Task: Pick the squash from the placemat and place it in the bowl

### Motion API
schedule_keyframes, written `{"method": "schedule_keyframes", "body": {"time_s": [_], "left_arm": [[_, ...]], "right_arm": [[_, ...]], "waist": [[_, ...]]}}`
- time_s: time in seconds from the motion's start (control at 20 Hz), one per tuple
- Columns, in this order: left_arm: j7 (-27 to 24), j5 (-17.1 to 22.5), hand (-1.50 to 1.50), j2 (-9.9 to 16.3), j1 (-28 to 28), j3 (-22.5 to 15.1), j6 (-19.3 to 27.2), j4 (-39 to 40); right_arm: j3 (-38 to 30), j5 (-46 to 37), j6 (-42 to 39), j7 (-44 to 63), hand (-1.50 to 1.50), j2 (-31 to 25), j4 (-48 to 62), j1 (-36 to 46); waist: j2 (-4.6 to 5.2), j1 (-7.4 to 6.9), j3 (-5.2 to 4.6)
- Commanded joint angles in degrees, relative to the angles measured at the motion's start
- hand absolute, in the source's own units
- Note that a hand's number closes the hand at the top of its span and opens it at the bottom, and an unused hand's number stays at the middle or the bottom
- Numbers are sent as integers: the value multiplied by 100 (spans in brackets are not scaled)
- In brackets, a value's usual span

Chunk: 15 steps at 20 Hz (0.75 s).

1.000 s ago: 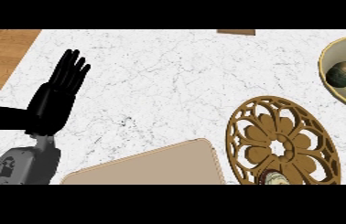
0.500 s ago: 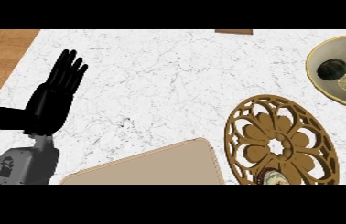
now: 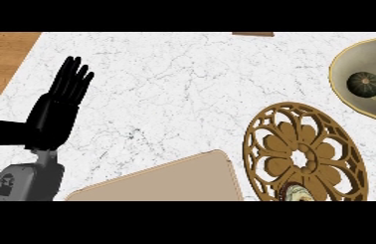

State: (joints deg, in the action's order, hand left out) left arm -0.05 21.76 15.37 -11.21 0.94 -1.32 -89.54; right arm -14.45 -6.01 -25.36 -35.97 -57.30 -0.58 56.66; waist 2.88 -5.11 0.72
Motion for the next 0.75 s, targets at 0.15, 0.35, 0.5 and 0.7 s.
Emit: {"method": "schedule_keyframes", "body": {"time_s": [0.15,0.35,0.5,0.7], "left_arm": [[100,13,0,4,-9,26,60,-56],[138,69,0,-37,-14,17,70,-157],[70,53,0,-18,59,93,100,-137],[38,102,0,70,142,168,-2,-127]], "right_arm": [[-231,238,-541,102,-150,-553,56,-428],[-231,241,-794,44,-150,-769,-5,-657],[-249,260,-996,-2,-150,-841,-12,-888],[-261,274,-1141,-9,-150,-928,-116,-1074]], "waist": [[9,88,29],[-11,128,43],[-6,165,62],[-16,161,64]]}}
